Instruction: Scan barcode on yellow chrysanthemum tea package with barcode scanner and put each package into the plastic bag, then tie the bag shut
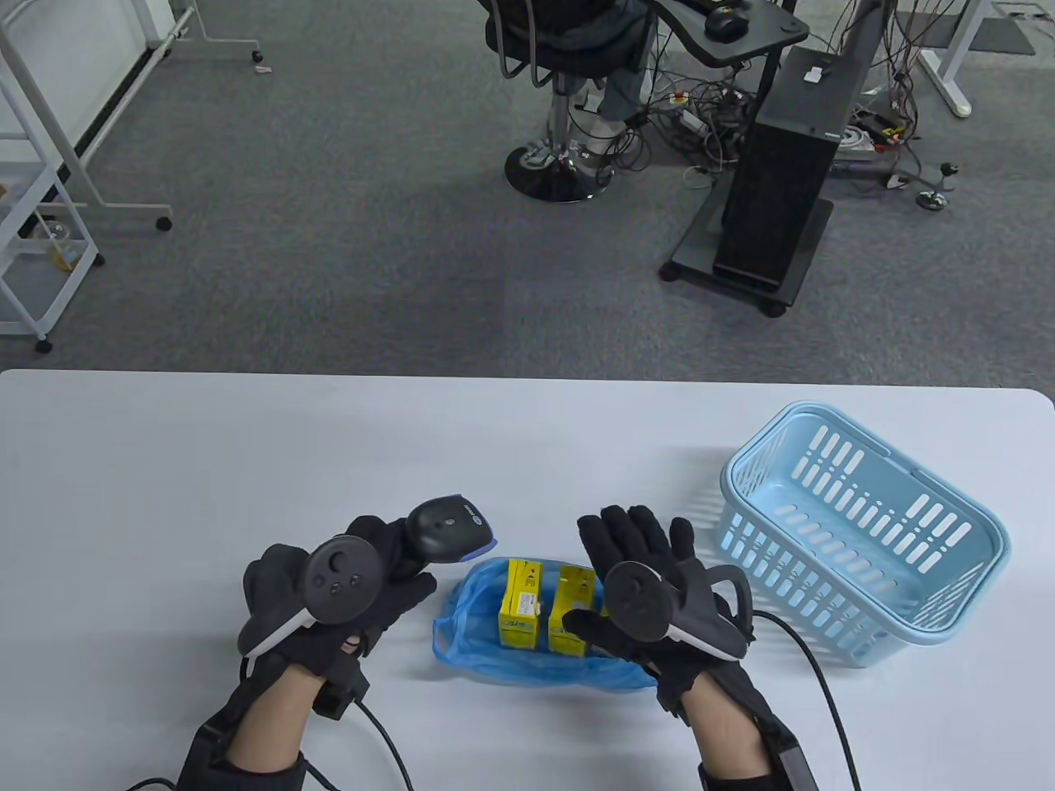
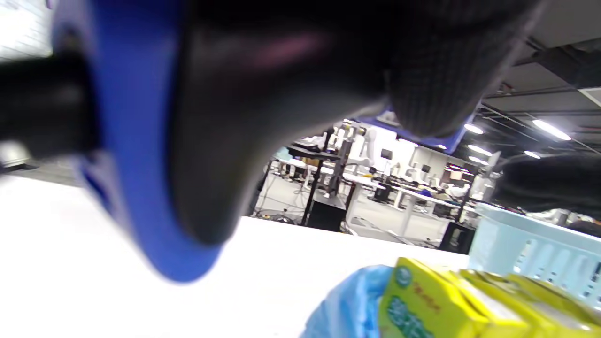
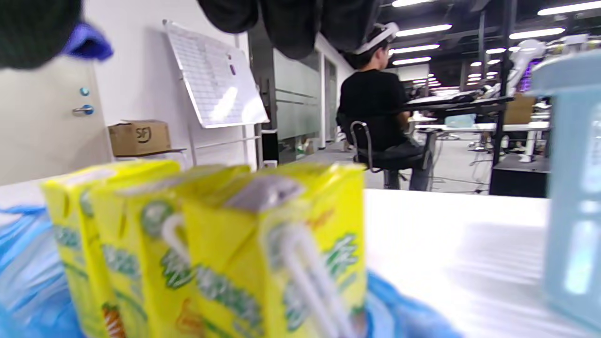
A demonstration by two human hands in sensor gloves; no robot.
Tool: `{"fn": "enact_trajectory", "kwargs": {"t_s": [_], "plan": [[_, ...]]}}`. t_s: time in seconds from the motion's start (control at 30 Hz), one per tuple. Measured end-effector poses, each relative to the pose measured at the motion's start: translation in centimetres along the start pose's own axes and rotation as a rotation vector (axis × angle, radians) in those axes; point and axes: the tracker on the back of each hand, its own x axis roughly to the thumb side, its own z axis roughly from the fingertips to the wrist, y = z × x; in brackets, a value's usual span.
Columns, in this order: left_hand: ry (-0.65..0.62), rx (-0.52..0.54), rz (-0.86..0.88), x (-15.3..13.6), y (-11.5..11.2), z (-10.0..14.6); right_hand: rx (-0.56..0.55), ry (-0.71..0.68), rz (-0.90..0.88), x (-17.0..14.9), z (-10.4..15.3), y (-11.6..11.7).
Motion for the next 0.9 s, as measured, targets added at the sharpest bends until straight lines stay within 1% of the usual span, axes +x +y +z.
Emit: {"fn": "enact_trajectory", "kwargs": {"t_s": [0.1,0.2,0.27,0.37,0.43,0.53,0.63,0.77,0.9], "plan": [[0.079,-0.002,0.030,-2.1,-1.3,-0.5,-0.022,0.035,-0.012,-1.2,0.6,-1.1],[0.164,-0.049,0.040,-4.0,-3.0,-0.8,-0.003,0.065,-0.036,-2.2,1.2,-1.5],[0.221,-0.076,0.047,-5.5,-4.6,-1.0,0.000,0.077,-0.044,-2.8,1.6,-1.6],[0.302,-0.126,0.097,-6.9,-6.6,-1.1,-0.009,0.087,-0.039,-3.4,2.3,-1.5],[0.338,-0.128,0.124,-7.4,-7.6,-1.1,-0.026,0.089,-0.056,-3.5,2.3,-1.2],[0.392,-0.140,0.163,-8.2,-9.1,-0.9,-0.017,0.087,-0.057,-3.5,2.1,-1.0],[0.434,-0.163,0.182,-9.2,-9.9,-0.6,-0.011,0.082,-0.063,-3.4,2.2,-0.9],[0.490,-0.150,0.316,-10.7,-10.4,-0.1,0.005,0.085,-0.081,-3.5,2.2,-1.0],[0.533,-0.157,0.306,-11.2,-10.7,0.2,-0.007,0.090,-0.085,-3.6,2.3,-1.2]]}}
